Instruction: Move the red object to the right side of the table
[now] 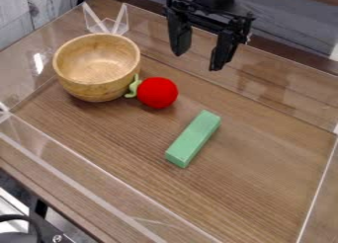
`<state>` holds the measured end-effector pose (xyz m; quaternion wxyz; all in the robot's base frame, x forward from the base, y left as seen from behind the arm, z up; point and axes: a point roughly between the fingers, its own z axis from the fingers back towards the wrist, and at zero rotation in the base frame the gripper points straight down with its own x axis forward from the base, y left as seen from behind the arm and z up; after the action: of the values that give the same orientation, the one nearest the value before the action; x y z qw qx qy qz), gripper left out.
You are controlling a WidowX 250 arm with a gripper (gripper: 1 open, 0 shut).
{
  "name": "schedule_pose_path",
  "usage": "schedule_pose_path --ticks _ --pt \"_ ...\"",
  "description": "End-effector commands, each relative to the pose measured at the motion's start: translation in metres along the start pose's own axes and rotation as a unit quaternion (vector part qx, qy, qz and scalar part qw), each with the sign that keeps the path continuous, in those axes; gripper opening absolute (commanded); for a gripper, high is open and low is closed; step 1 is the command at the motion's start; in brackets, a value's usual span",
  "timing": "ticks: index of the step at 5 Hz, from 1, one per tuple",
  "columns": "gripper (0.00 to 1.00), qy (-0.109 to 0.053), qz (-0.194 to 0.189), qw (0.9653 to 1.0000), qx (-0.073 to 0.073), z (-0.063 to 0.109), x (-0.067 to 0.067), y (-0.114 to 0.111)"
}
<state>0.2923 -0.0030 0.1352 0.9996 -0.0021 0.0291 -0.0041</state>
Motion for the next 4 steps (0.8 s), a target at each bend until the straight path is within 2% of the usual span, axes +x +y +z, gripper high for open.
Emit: schedule_pose_path --ticks 1,2,3,4 --pt "1.00 0.010 -0.064 0.9979 0.002 -0.012 -0.004 0.006" --pt "1.00 0.019 -0.181 0.9832 0.016 -0.018 -0.006 0.015" --pt "1.00 0.022 -0.287 0.9574 0.028 -0.021 -0.006 0.024" --pt "1.00 0.022 -0.344 0.9381 0.037 -0.031 -0.006 0.029"
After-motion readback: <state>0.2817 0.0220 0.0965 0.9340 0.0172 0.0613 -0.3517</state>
